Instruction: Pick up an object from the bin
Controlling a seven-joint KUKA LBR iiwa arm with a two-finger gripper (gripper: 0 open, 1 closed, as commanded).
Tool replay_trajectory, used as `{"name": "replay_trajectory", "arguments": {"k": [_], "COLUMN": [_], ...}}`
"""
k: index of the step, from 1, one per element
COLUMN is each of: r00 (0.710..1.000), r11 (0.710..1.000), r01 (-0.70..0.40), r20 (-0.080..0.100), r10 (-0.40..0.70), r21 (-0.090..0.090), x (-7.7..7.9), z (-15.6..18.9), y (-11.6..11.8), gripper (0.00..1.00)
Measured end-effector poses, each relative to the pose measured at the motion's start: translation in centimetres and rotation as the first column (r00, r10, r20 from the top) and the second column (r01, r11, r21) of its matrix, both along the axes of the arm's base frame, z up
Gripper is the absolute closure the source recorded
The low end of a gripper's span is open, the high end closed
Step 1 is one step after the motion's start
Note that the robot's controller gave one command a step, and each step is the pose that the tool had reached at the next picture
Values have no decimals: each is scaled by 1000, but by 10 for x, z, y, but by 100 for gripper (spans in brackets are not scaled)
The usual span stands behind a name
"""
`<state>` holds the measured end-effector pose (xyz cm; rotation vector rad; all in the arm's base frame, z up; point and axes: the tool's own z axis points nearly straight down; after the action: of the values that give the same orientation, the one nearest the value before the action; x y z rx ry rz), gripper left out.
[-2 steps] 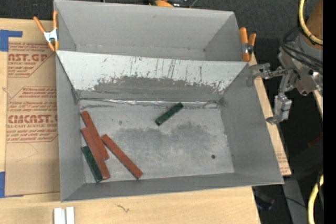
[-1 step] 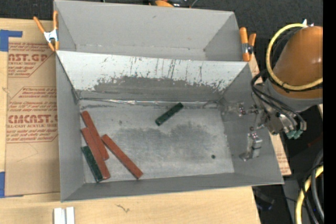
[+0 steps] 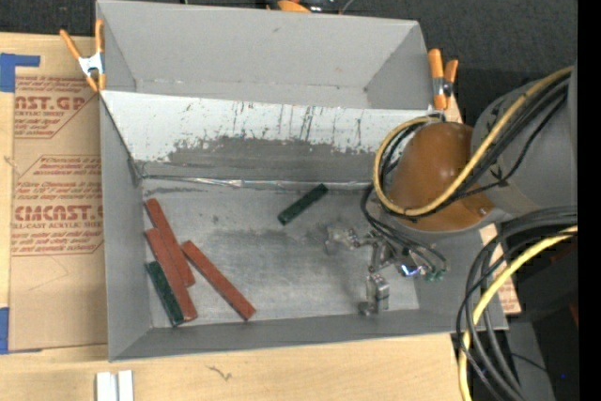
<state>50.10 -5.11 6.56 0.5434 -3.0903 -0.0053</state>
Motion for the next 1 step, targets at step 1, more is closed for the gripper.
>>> {"name": "replay_trajectory", "arguments": {"k": [1], "r00": [1000], "r11": [1000], "r01": [5], "r20": [10], "r10": [-5], "r21": [3], "x": [60], "z": [5], "y": [99], "gripper": [0]}}
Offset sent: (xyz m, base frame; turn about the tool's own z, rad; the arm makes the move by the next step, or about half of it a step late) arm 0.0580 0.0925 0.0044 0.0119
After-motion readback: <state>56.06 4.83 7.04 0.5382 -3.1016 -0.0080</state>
